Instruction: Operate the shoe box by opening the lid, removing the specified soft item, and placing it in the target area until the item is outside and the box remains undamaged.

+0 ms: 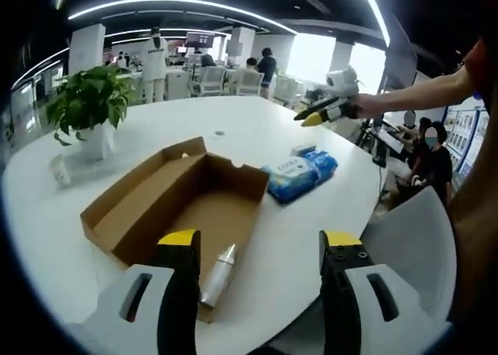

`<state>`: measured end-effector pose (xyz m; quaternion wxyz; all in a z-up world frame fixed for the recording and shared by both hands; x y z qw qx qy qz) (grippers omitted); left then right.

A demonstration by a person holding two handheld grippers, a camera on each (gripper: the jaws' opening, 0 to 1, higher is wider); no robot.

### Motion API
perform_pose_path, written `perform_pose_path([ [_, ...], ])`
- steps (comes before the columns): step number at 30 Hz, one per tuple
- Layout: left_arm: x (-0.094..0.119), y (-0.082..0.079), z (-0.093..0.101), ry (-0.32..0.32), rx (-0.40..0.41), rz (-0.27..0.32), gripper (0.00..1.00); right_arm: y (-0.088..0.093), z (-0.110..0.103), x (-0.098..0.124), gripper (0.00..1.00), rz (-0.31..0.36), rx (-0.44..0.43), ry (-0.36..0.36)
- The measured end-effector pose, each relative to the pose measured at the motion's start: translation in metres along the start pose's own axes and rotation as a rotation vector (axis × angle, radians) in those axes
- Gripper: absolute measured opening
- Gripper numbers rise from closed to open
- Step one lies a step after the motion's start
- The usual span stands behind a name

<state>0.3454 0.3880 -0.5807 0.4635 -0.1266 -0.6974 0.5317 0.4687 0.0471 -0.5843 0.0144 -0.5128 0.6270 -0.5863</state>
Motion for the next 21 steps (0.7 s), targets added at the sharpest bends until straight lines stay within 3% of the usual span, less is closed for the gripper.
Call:
perform_pose_path([
  [13, -0.020, 0.006, -0.034, -0.008, 0.058, 0.000, 0.61, 0.012, -0.036, 0.003, 0.38, -0.001, 0.045, -0.027],
  [21, -0.036, 0.019, -0.053, -0.020, 0.051, -0.077, 0.60, 0.021, -0.050, 0.006, 0.39, 0.022, 0.027, -0.038],
])
Point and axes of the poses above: the point that each gripper's makers call its tool centre point, and the gripper's own axes: x roughly backward along the fingers, z roughly to its right, y roughly out of its underside, the point moved 5 cm from there along x, roughly backward along the fingers, and after that the axes turned 14 degrees about -x, right-handed, at the moved point
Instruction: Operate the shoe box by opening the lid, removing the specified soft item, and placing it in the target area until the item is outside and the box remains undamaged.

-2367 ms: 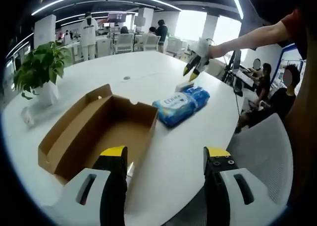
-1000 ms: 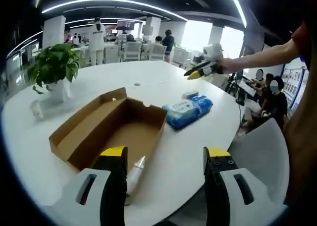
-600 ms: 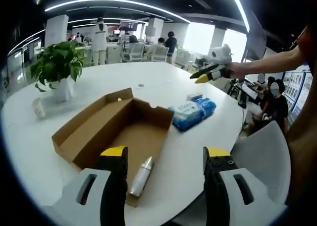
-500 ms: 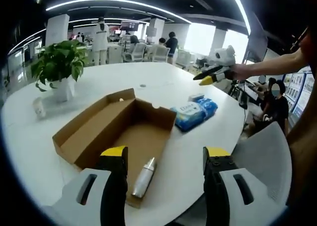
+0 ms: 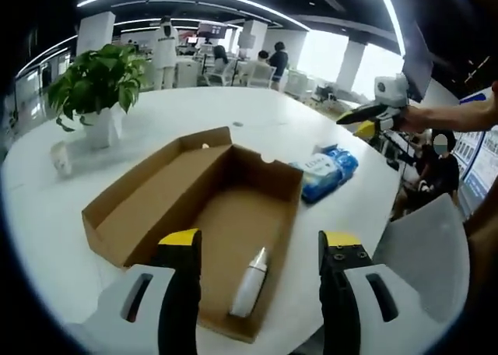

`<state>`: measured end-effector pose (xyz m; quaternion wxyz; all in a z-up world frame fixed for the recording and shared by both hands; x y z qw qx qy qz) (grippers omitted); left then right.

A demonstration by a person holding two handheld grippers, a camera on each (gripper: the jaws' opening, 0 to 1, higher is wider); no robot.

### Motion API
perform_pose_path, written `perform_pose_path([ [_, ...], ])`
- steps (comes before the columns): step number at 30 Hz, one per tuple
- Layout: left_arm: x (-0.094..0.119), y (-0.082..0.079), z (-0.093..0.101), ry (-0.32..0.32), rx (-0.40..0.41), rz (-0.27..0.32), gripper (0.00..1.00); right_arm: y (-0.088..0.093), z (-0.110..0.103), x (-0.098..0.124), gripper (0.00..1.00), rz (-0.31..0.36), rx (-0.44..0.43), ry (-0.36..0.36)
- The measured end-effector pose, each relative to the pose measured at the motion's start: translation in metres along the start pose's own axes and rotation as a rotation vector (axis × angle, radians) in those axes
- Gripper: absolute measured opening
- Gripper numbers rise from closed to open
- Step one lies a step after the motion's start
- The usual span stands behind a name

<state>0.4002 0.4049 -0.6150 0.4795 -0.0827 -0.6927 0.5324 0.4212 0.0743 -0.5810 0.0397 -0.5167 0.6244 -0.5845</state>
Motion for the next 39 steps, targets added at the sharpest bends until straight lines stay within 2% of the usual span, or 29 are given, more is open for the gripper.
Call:
perform_pose_path([
  [4, -0.010, 0.006, -0.008, 0.010, 0.030, -0.025, 0.60, 0.004, -0.006, 0.004, 0.39, 0.016, -0.015, -0.003],
  [12, -0.029, 0.025, -0.014, 0.041, -0.030, -0.128, 0.60, 0.014, -0.015, 0.012, 0.40, 0.034, -0.034, 0.001],
  [22, -0.047, 0.042, -0.014, 0.095, -0.067, -0.203, 0.60, 0.035, -0.012, 0.026, 0.40, 0.054, -0.080, 0.039],
  [26, -0.053, 0.049, -0.015, 0.112, -0.100, -0.242, 0.60, 0.047, -0.014, 0.029, 0.40, 0.038, -0.087, 0.049],
  [33, -0.065, 0.058, -0.013, 0.162, -0.219, -0.312, 0.61, 0.054, -0.020, 0.039, 0.40, 0.049, -0.103, 0.067],
  [39, -0.076, 0.062, -0.009, 0.207, -0.256, -0.338, 0.61, 0.063, -0.020, 0.046, 0.40, 0.046, -0.120, 0.083],
])
Point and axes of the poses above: the point that each gripper's makers call its tool centre point, and the gripper's own axes: x roughly backward along the fingers, z roughly to its right, y roughly out of its underside, the point moved 5 cm from there along x, roughly backward along the fingers, and after that the axes turned 14 degrees about -x, right-handed, at the moved point
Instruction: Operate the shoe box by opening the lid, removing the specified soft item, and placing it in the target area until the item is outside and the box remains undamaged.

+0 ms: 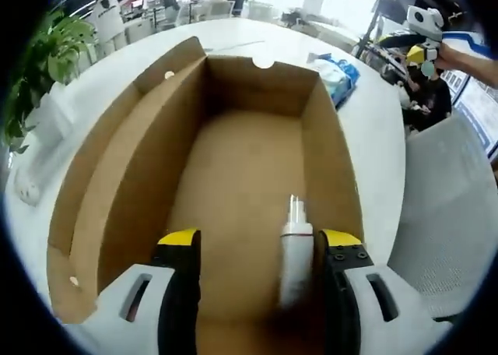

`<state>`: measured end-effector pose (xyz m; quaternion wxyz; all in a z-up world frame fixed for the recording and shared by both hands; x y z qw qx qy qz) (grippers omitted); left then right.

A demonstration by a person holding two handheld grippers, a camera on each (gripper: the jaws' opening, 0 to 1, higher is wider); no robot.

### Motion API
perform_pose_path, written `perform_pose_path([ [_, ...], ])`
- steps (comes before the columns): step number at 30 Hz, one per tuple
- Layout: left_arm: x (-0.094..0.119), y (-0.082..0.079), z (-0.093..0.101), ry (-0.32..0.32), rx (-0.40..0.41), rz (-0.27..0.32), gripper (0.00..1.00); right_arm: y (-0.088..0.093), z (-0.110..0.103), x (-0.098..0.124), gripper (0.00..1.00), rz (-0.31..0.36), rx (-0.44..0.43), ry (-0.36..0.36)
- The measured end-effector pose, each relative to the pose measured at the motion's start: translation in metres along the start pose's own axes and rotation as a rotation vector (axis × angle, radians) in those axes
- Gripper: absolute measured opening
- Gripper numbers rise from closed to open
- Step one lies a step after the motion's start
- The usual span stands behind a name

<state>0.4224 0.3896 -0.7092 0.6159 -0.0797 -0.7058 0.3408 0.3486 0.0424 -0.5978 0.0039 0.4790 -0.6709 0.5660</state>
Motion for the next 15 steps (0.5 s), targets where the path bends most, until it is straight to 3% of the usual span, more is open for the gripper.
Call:
perform_pose_path([
  [15, -0.007, 0.015, 0.001, 0.028, -0.058, -0.063, 0.61, 0.013, -0.003, 0.005, 0.39, -0.004, -0.037, 0.022],
])
Point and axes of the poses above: the point that each gripper's makers call its tool centre point, and the gripper's own axes: x roughly backward along the fingers, z roughly to its right, y roughly out of its underside, the point moved 5 cm from there along x, roughly backward along the fingers, and after that the axes turned 14 degrees about -x, right-handed, at the moved point
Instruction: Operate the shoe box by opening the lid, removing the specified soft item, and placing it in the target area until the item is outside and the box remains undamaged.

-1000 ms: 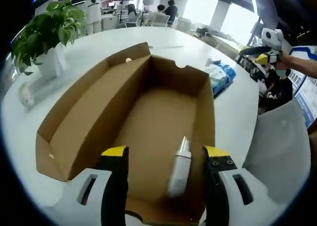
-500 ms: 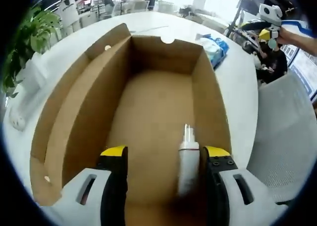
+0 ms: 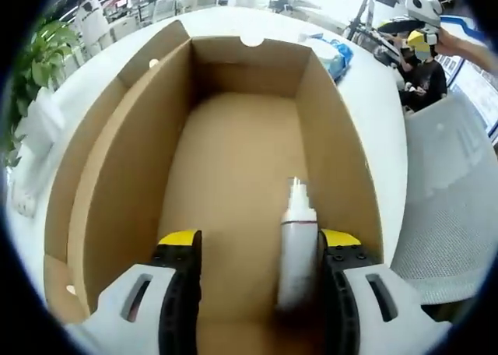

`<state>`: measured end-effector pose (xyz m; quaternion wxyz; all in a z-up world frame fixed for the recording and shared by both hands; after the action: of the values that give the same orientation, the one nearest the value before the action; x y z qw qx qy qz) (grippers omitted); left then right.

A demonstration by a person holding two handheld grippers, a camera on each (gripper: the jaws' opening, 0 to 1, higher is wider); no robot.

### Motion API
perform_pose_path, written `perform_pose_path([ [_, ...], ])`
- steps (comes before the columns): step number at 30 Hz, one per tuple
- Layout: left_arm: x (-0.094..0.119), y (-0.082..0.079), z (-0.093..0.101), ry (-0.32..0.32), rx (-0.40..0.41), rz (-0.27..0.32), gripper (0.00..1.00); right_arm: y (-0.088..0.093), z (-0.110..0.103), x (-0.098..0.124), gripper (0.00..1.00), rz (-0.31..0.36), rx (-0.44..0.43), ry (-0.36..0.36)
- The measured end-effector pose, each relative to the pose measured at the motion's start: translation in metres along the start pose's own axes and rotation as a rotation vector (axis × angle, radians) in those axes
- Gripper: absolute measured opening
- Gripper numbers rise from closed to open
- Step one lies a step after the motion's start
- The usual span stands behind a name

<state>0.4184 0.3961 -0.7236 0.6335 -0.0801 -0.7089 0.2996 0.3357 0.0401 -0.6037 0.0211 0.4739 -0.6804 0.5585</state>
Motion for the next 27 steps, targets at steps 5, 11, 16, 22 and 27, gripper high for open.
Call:
perform_pose_path([
  [5, 0.002, 0.007, -0.001, -0.011, -0.013, -0.019, 0.61, -0.001, -0.005, -0.004, 0.39, -0.006, 0.008, -0.007],
  [11, -0.002, 0.006, 0.001, -0.012, -0.066, -0.002, 0.57, -0.002, -0.008, -0.007, 0.39, -0.013, 0.013, -0.012],
  [16, -0.006, 0.001, 0.005, 0.000, -0.174, -0.017, 0.46, 0.001, -0.010, -0.006, 0.38, -0.020, 0.008, -0.010],
  [22, -0.012, -0.003, 0.016, 0.051, -0.311, -0.035, 0.29, 0.008, -0.011, -0.003, 0.38, -0.028, 0.000, -0.003],
  [27, -0.017, -0.004, 0.021, 0.076, -0.368, -0.043, 0.20, 0.013, -0.013, 0.001, 0.37, -0.033, -0.006, 0.005],
])
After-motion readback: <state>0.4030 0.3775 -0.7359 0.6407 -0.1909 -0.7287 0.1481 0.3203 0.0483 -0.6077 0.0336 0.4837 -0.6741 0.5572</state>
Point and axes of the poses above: the point that each gripper's makers call its tool centre point, and the gripper's own axes: x roughly backward along the fingers, z roughly to its right, y roughly out of its underside, the point moved 5 cm from there along x, roughly backward along the fingers, and after that the axes turned 14 degrees about -x, right-handed, at the moved point
